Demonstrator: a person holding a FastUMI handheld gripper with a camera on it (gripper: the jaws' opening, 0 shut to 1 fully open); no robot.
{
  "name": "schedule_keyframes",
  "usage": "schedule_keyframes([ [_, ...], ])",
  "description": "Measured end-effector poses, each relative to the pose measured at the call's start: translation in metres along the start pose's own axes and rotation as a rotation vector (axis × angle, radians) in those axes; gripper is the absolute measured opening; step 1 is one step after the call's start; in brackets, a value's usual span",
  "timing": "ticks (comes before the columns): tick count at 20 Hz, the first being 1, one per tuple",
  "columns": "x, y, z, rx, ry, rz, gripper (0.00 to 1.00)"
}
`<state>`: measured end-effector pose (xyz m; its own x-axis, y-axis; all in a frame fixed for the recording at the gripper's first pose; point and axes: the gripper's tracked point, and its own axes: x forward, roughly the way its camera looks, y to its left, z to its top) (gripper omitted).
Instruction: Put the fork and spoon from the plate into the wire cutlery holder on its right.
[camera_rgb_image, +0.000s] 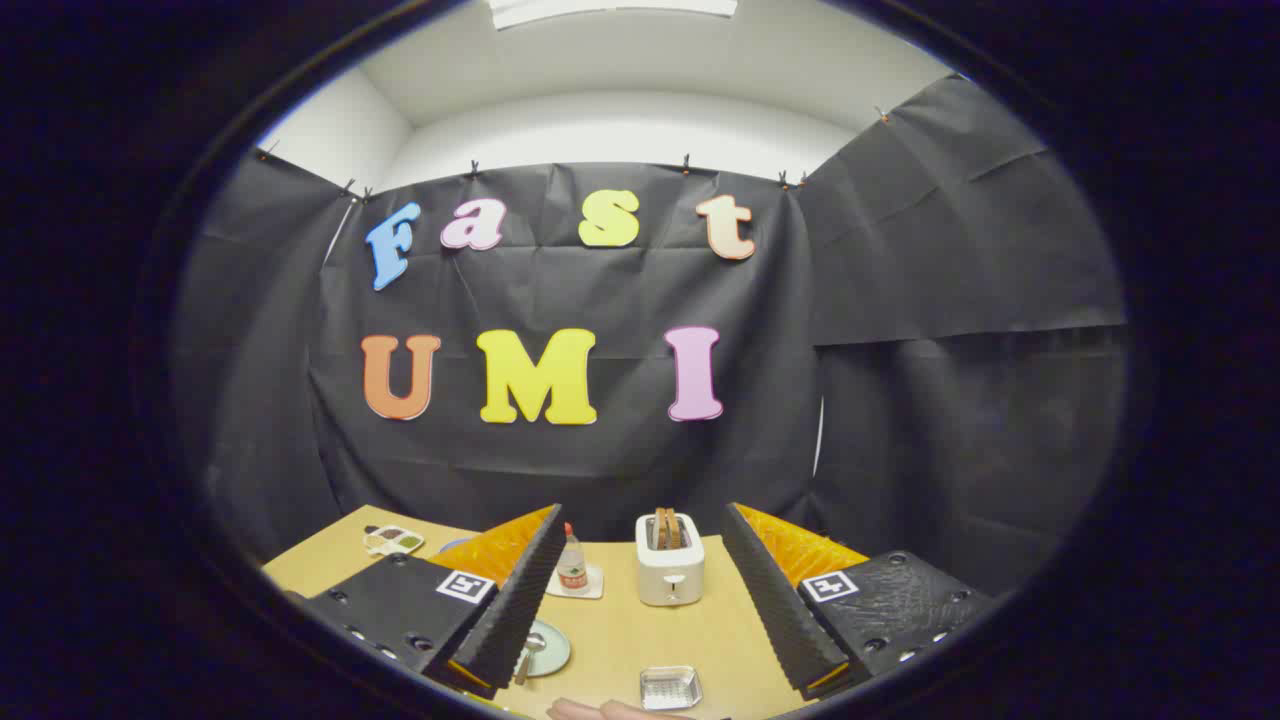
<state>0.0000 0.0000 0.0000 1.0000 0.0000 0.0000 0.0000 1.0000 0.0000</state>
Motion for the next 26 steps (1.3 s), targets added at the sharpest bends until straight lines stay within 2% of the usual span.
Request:
schedule_keyframes([
  [6,0.015,0.000,-0.022,-0.001,0.055,0.023,0.96],
  [15,0.024,0.006,-0.055,-0.025,0.108,0.009,0.96],
  [20,0.037,0.036,-0.112,-0.033,0.227,0.031,0.96],
  [26,0.063,0.087,-0.220,-0.043,0.446,0.066,0.96],
])
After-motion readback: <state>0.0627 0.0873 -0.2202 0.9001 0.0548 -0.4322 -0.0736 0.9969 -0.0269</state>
